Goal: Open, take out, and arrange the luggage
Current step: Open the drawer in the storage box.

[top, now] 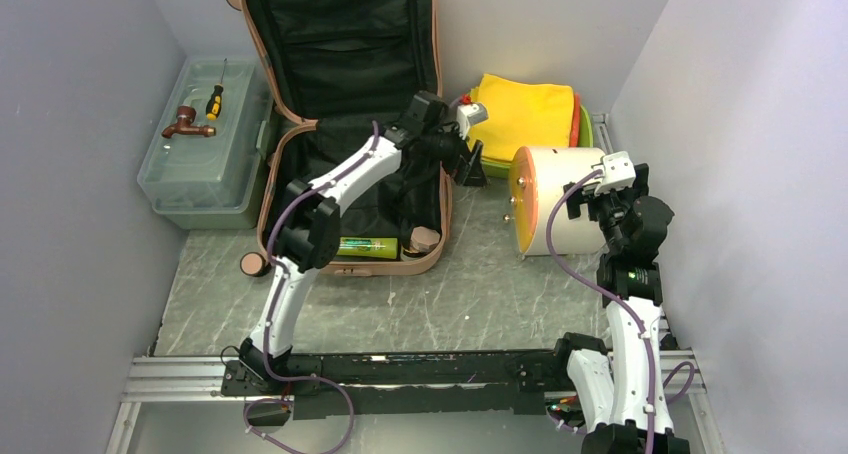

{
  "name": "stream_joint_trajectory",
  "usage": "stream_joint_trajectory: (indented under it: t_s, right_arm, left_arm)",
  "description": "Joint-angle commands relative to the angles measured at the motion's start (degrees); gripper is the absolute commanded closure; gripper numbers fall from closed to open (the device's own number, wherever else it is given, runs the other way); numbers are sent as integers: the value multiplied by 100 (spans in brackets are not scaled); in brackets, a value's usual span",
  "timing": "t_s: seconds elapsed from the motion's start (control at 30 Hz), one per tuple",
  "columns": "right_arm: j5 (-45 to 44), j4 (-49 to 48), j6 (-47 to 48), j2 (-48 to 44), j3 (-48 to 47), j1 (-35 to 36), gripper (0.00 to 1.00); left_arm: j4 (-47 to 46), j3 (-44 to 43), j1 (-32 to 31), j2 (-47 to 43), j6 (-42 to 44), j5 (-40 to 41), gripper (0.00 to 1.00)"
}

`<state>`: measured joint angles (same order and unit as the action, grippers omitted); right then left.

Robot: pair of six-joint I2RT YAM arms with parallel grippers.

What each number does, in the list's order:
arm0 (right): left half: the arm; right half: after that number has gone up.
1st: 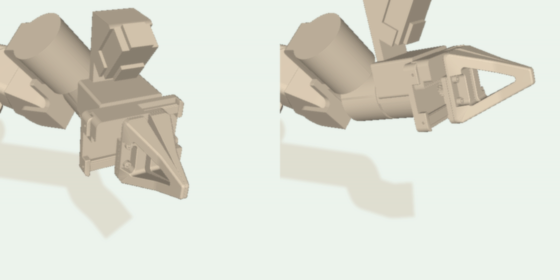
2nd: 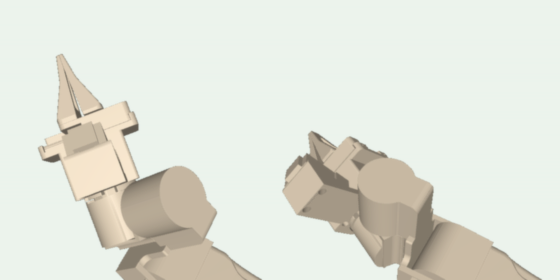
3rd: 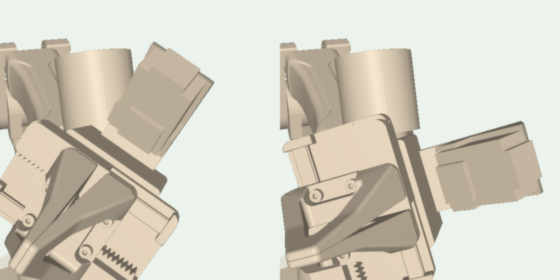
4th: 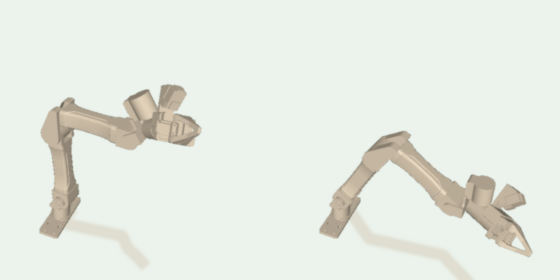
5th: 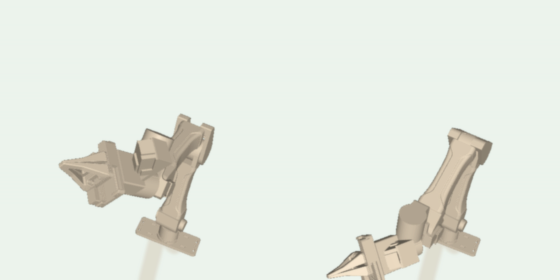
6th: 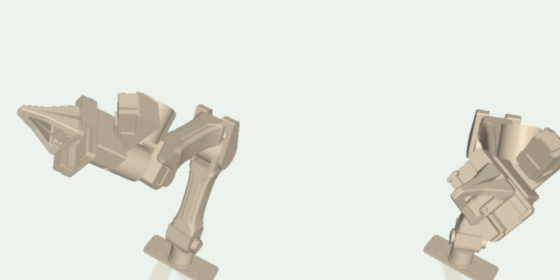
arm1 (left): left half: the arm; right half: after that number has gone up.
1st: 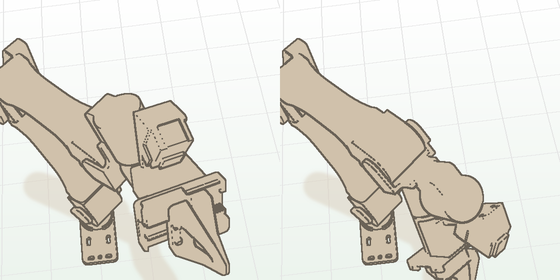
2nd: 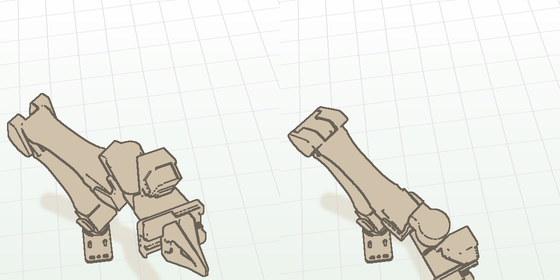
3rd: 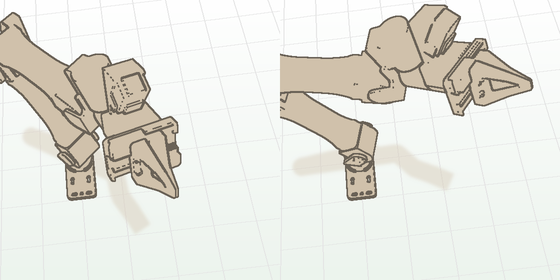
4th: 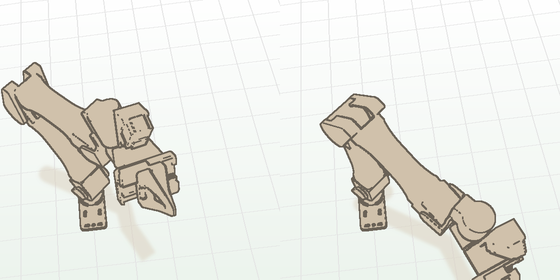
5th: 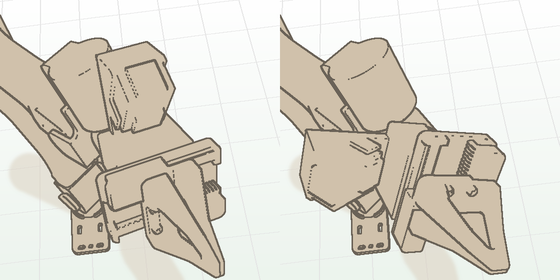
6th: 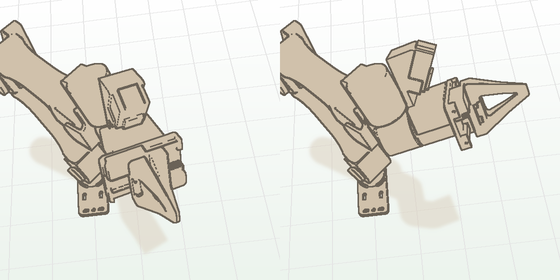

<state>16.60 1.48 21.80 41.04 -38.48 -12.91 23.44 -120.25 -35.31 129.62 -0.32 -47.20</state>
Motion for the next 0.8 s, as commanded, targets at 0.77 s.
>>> stream_joint_trajectory:
  t_s: [0.77]
  right_arm:
    - [112, 20, 341, 191, 57, 254, 0]
  left_arm:
    - [-156, -1524, -504, 1500, -1096, -1073, 8]
